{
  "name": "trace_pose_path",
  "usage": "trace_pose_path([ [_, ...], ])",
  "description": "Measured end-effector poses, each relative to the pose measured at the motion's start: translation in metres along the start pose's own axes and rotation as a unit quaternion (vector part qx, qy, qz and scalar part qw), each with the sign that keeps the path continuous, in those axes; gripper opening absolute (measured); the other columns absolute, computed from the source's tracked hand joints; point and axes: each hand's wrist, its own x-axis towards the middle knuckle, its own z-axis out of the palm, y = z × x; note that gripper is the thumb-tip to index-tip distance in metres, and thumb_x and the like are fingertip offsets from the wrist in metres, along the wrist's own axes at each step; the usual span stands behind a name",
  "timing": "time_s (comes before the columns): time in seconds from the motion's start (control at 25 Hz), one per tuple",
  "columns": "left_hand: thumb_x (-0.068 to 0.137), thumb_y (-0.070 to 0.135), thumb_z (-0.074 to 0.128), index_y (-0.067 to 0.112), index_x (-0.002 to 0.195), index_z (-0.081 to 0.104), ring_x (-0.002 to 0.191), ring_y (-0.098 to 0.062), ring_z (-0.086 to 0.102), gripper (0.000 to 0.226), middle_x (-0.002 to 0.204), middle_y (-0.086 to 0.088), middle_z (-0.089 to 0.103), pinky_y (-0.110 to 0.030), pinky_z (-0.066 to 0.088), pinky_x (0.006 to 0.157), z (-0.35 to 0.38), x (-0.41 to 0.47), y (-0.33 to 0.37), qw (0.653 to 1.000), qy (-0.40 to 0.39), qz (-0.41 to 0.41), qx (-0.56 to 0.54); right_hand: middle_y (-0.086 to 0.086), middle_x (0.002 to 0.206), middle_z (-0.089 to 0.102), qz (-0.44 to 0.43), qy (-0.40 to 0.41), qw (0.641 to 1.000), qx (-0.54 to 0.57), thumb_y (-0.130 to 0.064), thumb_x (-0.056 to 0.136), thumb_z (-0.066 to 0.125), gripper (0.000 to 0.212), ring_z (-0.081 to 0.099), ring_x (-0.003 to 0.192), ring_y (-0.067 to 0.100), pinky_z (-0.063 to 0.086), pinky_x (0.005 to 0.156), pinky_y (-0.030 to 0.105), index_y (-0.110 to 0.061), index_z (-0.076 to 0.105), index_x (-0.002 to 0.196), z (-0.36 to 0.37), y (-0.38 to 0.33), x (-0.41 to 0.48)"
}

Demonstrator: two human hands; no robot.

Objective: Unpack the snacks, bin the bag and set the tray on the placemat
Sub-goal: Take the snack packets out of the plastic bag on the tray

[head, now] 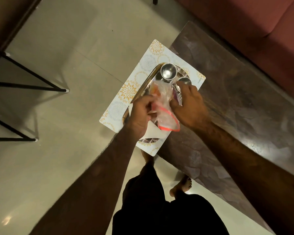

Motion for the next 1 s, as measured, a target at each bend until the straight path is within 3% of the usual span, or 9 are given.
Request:
trace_pose_path([
  [0.08, 0.092, 0.015, 0.058, 0.013, 0.081, 0.068, 0.078, -0.017, 0.069, 0.015, 0.081, -0.005, 0.070, -0.030, 0.056, 0.069, 0.001, -0.004, 0.007, 1.000, 0.007, 0.004, -0.010, 0.013, 0.160, 0.048, -0.027, 0.012, 1.000, 0.007, -0.034, 0.101, 0.061, 0.063, 0.048, 0.143, 0.035, 0.044, 0.113, 0.045, -0.020, 0.043, 0.160, -0.011, -0.003, -0.008],
  [0.2, 0.088, -0.003, 0.060, 0.014, 0.095, 0.063, 0.089, -0.025, 0.070, 0.019, 0.096, -0.008, 0.070, -0.037, 0.060, 0.071, 0.003, -0.006, 0.010, 0.999, 0.025, 0.014, 0.033, 0.009, 0.154, 0.054, -0.049, 0.012, 0.998, 0.034, -0.036, 0.107, 0.055, 0.048, 0.053, 0.138, 0.029, 0.045, 0.109, 0.041, -0.021, 0.054, 0.153, -0.024, -0.008, -0.017],
  [0.32, 0.088, 0.001, 0.068, 0.019, 0.115, 0.056, 0.106, -0.030, 0.070, 0.034, 0.122, -0.011, 0.068, -0.043, 0.062, 0.079, 0.013, -0.009, 0.009, 0.998, 0.030, 0.029, 0.049, 0.005, 0.152, 0.055, -0.036, -0.006, 0.992, 0.123, -0.054, 0.107, 0.048, 0.052, 0.061, 0.127, 0.022, 0.052, 0.106, 0.043, -0.027, 0.056, 0.151, -0.031, -0.016, -0.028],
  [0.4, 0.092, 0.009, 0.067, 0.020, 0.115, 0.057, 0.107, -0.029, 0.070, 0.028, 0.123, -0.011, 0.068, -0.036, 0.061, 0.070, 0.021, -0.013, 0.008, 0.997, 0.037, 0.042, 0.052, 0.004, 0.153, 0.053, -0.048, -0.034, 0.989, 0.136, -0.057, 0.100, 0.057, 0.061, 0.059, 0.126, 0.019, 0.053, 0.104, 0.042, -0.030, 0.051, 0.154, -0.035, -0.017, -0.035],
  [0.48, 0.096, 0.019, 0.064, 0.020, 0.111, 0.061, 0.104, -0.028, 0.072, 0.016, 0.117, -0.009, 0.071, -0.034, 0.060, 0.068, 0.028, -0.014, 0.011, 0.995, 0.051, 0.052, 0.061, 0.002, 0.155, 0.051, -0.050, -0.054, 0.991, 0.114, -0.042, 0.095, 0.072, 0.067, 0.057, 0.126, 0.018, 0.054, 0.101, 0.040, -0.030, 0.047, 0.156, -0.036, -0.014, -0.038],
  [0.6, 0.099, 0.036, 0.058, 0.019, 0.119, 0.062, 0.104, -0.027, 0.071, 0.026, 0.114, -0.007, 0.072, -0.040, 0.061, 0.078, 0.031, -0.017, 0.017, 0.996, 0.039, 0.059, 0.053, 0.001, 0.150, 0.062, -0.043, -0.020, 0.993, 0.109, -0.024, 0.099, 0.070, 0.052, 0.064, 0.124, 0.019, 0.057, 0.103, 0.042, -0.025, 0.057, 0.150, -0.033, -0.006, -0.037],
  [0.72, 0.090, 0.020, 0.072, 0.024, 0.115, 0.059, 0.093, -0.020, 0.070, 0.028, 0.111, -0.007, 0.070, -0.029, 0.055, 0.060, 0.026, -0.030, 0.023, 0.989, 0.003, 0.100, 0.105, -0.003, 0.125, 0.077, -0.034, 0.034, 0.992, 0.118, -0.021, 0.102, 0.066, 0.026, 0.069, 0.108, 0.015, 0.059, 0.095, 0.039, -0.021, 0.075, 0.127, -0.039, 0.002, -0.034],
  [0.88, 0.077, -0.012, 0.065, 0.028, 0.083, 0.053, 0.093, -0.020, 0.063, 0.043, 0.096, -0.001, 0.060, -0.028, 0.052, 0.064, 0.010, -0.043, 0.030, 0.915, -0.003, 0.250, 0.318, -0.002, 0.108, 0.078, -0.003, 0.084, 0.987, 0.134, -0.023, 0.102, 0.065, 0.017, 0.074, 0.090, 0.018, 0.065, 0.086, 0.045, -0.020, 0.075, 0.116, -0.051, 0.009, -0.031],
  [1.0, 0.070, -0.019, 0.051, 0.024, 0.063, 0.061, 0.103, -0.018, 0.057, 0.045, 0.102, -0.006, 0.057, -0.026, 0.048, 0.084, -0.003, -0.046, 0.034, 0.834, 0.023, 0.327, 0.445, -0.006, 0.103, 0.070, 0.023, 0.120, 0.981, 0.147, -0.022, 0.102, 0.065, 0.014, 0.074, 0.093, 0.021, 0.065, 0.086, 0.047, -0.020, 0.070, 0.115, -0.061, 0.010, -0.028],
])
